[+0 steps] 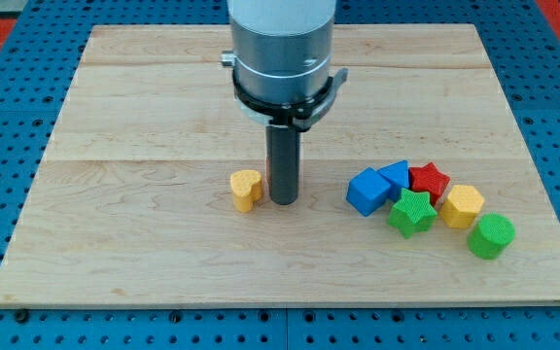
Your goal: Move the yellow heart to the bottom left of the red circle
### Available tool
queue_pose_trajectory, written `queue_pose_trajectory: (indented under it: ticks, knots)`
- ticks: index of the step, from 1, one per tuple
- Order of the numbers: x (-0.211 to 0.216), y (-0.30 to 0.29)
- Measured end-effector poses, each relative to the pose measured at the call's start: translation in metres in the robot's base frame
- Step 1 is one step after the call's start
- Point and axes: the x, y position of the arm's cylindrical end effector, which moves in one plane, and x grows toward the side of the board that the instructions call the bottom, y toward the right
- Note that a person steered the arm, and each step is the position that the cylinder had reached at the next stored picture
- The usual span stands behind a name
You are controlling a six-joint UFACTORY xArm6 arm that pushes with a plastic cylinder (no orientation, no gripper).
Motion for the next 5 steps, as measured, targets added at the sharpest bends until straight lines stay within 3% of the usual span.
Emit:
queue_pose_trajectory:
  ticks: [2, 3, 4, 5]
  knots:
    - [-0.065, 0.007]
    - [-0.051, 0.007]
    - [0.021, 0.006]
    - [0.025, -0.018]
